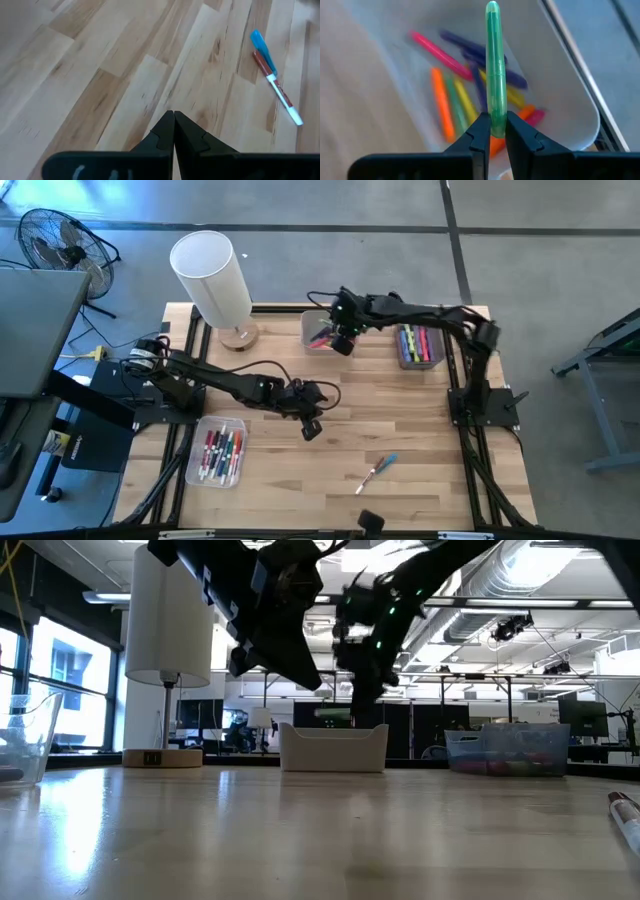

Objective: Pick & Place Markers
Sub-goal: Put the green pen into the white bin, then put the blue pen into the white bin

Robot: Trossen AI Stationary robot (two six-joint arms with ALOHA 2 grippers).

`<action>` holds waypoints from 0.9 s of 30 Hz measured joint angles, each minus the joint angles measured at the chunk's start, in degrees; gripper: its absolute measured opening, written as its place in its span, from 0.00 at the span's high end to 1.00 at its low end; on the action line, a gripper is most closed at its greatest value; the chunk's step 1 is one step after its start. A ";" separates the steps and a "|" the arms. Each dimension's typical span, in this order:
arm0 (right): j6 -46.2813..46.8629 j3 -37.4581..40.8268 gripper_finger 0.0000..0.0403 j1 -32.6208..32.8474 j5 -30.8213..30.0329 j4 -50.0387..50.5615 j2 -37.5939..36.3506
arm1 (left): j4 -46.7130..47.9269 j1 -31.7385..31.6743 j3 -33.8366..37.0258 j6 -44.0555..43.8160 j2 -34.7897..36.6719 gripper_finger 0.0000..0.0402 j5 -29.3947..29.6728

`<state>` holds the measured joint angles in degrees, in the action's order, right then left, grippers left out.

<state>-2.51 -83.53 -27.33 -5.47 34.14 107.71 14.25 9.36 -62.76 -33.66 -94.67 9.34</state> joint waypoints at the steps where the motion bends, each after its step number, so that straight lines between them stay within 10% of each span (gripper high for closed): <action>1: -0.84 -1.68 0.91 -0.68 -0.20 1.59 2.13 | -0.07 0.02 0.00 -0.10 0.00 1.00 0.29; 15: -2.66 -6.42 0.73 -2.08 -0.23 6.62 8.38 | 0.68 0.02 0.00 -1.12 -0.02 1.00 0.49; 27: 9.76 -2.88 0.71 0.50 1.46 19.52 -11.53 | 0.83 0.02 0.02 1.57 -0.02 0.98 -5.79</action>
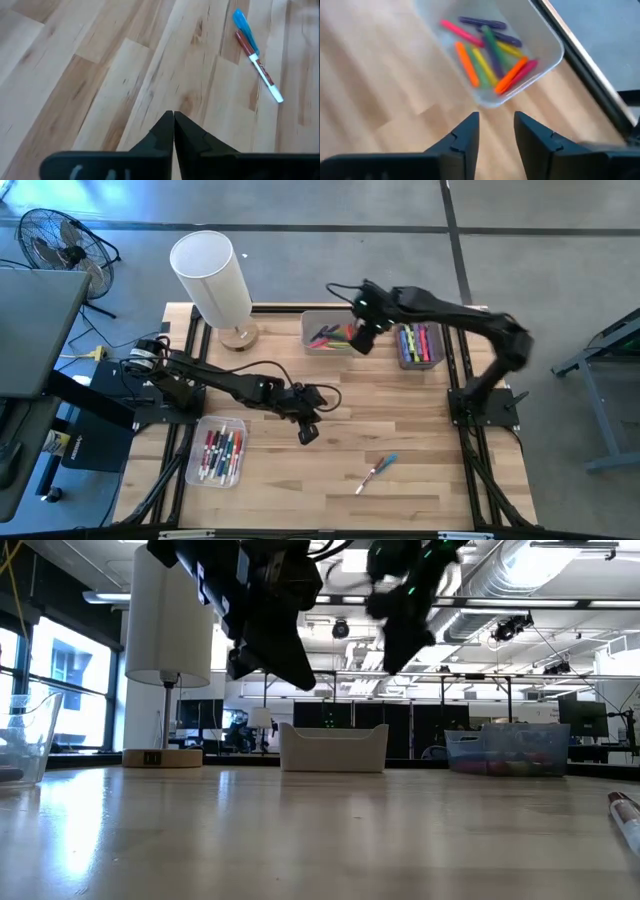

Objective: Pick & Place Markers
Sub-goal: Put the blue pen into the white bin

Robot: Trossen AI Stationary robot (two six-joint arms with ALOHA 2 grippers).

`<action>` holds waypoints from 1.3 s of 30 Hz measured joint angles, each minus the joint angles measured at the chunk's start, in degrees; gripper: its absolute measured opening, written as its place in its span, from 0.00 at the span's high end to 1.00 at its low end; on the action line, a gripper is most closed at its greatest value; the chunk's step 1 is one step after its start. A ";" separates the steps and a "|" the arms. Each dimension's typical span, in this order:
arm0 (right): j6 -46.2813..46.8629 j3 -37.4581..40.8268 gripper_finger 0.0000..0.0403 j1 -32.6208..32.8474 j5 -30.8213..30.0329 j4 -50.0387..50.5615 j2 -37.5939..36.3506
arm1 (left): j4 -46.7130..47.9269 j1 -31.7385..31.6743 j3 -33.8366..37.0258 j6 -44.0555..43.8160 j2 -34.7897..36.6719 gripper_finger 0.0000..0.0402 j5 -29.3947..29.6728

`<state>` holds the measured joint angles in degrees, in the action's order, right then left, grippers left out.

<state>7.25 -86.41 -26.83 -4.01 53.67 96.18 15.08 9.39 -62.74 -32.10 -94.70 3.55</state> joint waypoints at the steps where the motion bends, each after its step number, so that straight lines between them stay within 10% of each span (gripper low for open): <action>1: 1.07 2.16 0.72 0.97 0.09 -0.65 -2.98 | 0.09 0.00 0.00 -0.01 0.00 0.96 -0.03; 11: 25.47 33.76 0.90 18.53 -2.56 -8.26 -36.96 | -7.20 -0.09 0.02 -3.56 -1.64 0.60 12.20; 18: 41.99 48.64 0.98 35.28 -10.95 -8.70 -53.57 | -6.82 0.74 -6.09 -2.04 -2.04 0.56 9.30; 31: 39.24 54.25 0.99 44.57 -10.45 -8.63 -58.38 | 24.09 8.57 -47.02 -11.14 -26.78 0.56 16.36; 39: 34.74 54.25 1.00 45.02 -7.41 -8.58 -58.62 | 27.51 12.37 -57.98 -16.19 -36.50 0.56 17.07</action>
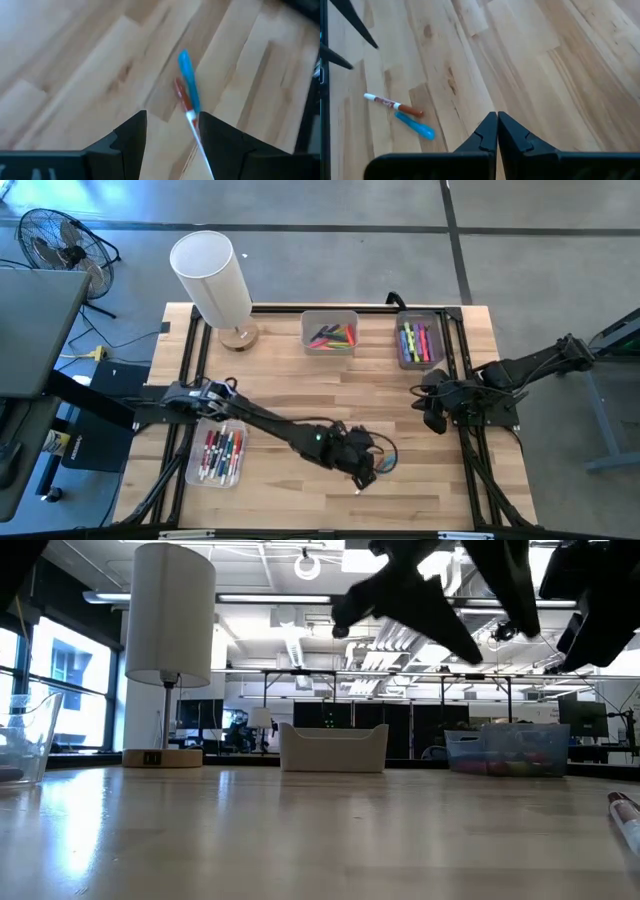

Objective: Pick & Place Markers
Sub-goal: Put the blue pen into the white bin

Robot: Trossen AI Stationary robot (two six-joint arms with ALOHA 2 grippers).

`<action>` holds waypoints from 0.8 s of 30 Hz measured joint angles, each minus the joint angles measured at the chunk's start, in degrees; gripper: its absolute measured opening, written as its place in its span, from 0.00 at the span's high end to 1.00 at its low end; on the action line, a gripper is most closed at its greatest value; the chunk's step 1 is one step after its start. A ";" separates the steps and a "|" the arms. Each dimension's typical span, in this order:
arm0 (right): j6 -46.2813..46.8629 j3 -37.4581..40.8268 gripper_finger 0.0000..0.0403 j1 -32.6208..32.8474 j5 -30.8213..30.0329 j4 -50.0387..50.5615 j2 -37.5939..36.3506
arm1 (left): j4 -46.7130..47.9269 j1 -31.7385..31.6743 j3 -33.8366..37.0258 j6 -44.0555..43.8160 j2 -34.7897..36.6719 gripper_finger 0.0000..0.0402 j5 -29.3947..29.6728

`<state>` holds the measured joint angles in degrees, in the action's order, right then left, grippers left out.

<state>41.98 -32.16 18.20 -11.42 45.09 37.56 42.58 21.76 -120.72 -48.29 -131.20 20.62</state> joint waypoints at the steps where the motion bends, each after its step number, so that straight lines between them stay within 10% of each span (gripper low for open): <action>1: -0.31 0.00 1.00 0.00 0.37 0.03 -0.04 | -0.12 0.30 -0.03 -0.45 -0.75 0.56 -0.23; 24: -1.95 0.00 1.00 -0.02 1.74 -0.24 -0.56 | -9.32 3.80 -0.01 -0.99 -11.23 0.56 -4.85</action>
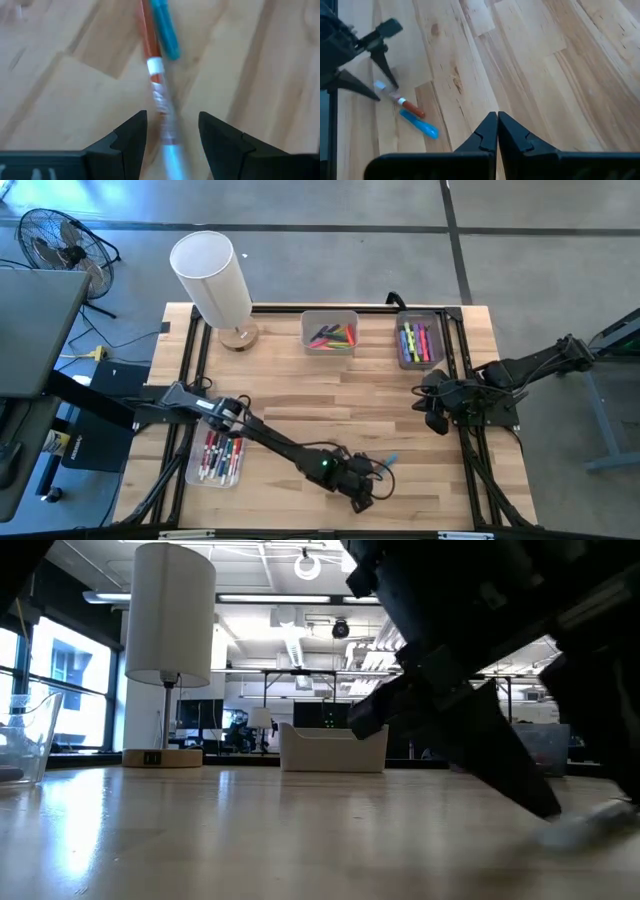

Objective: Pick & Place Markers
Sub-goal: Put the blue pen into the white bin

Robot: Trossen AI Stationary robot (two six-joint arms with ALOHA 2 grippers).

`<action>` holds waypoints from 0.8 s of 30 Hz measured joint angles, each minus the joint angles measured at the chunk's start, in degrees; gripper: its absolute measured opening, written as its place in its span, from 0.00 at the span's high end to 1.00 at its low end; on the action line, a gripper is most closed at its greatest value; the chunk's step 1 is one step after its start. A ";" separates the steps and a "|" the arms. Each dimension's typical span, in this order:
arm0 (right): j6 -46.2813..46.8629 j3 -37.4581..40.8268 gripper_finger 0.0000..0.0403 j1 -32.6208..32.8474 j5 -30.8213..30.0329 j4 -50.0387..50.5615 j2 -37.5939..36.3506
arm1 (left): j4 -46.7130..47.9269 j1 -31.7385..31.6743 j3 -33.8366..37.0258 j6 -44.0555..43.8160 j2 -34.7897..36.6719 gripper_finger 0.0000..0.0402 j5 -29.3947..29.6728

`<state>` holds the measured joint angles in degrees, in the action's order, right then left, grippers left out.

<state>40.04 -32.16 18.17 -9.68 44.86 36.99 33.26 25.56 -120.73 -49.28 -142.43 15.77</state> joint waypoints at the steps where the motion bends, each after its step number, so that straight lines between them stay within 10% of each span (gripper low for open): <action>1: 0.02 0.00 1.00 0.00 -0.08 -0.11 -0.05 | -0.99 0.02 0.02 0.37 0.00 0.56 0.00; 18: 0.15 0.00 0.99 0.00 1.98 -2.27 0.00 | 22.59 0.31 -0.28 -4.05 -1.11 0.57 4.05; 24: 0.02 0.00 0.99 0.00 2.15 -2.31 0.00 | 25.85 0.14 -0.19 -1.63 -0.98 0.78 -2.60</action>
<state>40.05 -32.16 18.17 -7.53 42.54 36.99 59.11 25.70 -120.92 -50.91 -143.41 13.17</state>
